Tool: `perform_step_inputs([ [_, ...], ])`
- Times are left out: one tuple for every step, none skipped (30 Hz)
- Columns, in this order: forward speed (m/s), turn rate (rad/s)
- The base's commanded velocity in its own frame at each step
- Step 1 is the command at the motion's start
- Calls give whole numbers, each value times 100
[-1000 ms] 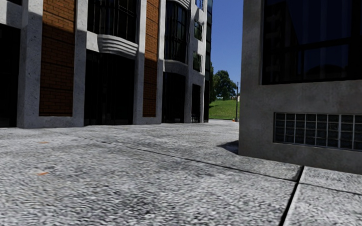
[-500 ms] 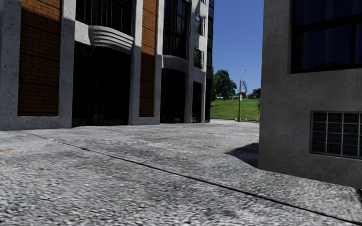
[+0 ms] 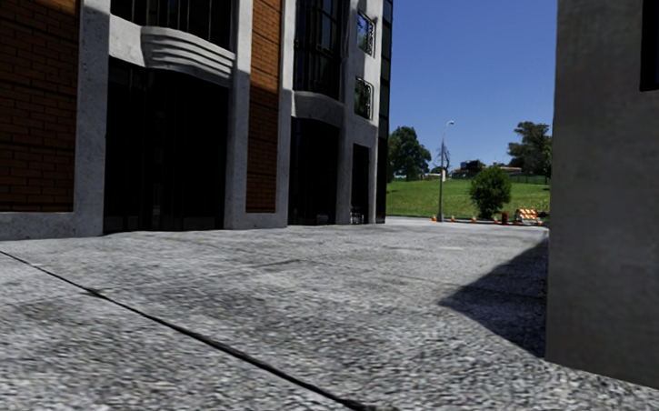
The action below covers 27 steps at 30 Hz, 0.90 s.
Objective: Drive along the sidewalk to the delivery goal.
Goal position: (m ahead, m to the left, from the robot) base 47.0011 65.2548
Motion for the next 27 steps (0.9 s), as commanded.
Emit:
perform_step_inputs([
  [200,0],
  [200,0],
  [200,0],
  [200,0],
  [200,0],
  [200,0],
  [200,0],
  [200,0],
  [200,0],
  [200,0],
  [200,0],
  [200,0],
  [200,0],
  [200,0],
  [200,0],
  [200,0],
  [200,0],
  [200,0],
  [200,0],
  [200,0],
  [200,0],
  [200,0],
  [200,0],
  [200,0],
  [200,0],
  [200,0],
  [200,0],
])
